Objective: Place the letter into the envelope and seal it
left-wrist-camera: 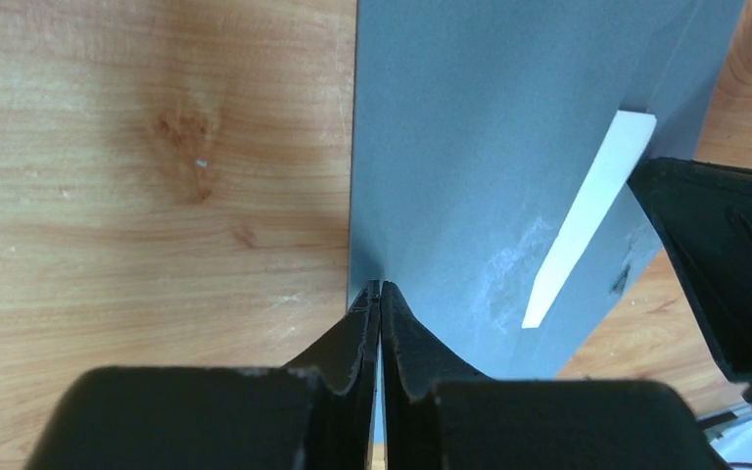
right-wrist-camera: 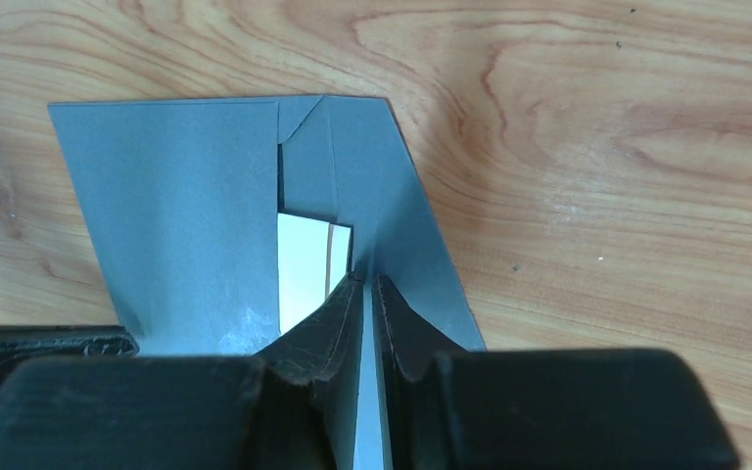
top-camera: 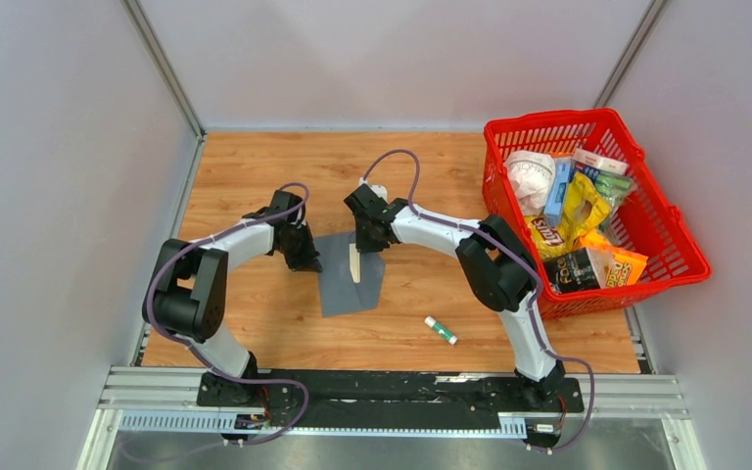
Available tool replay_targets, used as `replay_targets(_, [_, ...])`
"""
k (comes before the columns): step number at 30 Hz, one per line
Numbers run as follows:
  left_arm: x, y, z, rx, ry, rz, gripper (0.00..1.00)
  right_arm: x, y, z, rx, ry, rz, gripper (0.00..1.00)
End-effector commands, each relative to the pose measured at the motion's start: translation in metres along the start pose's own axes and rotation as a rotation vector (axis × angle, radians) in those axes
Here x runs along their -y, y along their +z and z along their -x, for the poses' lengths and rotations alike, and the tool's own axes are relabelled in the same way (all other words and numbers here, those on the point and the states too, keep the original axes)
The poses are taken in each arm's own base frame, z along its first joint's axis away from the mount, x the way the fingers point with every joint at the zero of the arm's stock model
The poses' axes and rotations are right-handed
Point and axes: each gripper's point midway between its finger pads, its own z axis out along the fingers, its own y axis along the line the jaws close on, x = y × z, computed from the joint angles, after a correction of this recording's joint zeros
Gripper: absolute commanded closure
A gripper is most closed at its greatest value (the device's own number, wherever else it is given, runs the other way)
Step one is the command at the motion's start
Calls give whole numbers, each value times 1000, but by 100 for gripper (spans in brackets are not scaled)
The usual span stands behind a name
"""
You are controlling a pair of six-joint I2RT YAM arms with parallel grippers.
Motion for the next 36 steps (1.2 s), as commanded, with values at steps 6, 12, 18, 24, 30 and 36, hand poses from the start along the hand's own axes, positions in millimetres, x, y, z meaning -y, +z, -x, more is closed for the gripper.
replay_targets(6, [16, -21, -29, -2, -1, -142, 88, 11, 16, -15, -30, 22, -40, 86])
replay_targets(12, [4, -12, -52, -43, -20, -119, 100, 11, 16, -15, -28, 22, -46, 87])
replay_targets(18, [-11, -2, -56, -68, -23, -40, 100, 5, 15, -12, -21, 14, -30, 87])
replay_targets(24, [-26, 3, -52, -68, -4, 48, 100, -10, 15, -14, -18, -43, -7, 85])
replay_targets(30, [-28, 7, -51, -76, -3, 58, 100, -21, 16, -20, -30, -77, 17, 81])
replay_targets(36, [-26, 5, -47, -67, 3, 55, 100, -18, 20, -29, -42, -89, 5, 75])
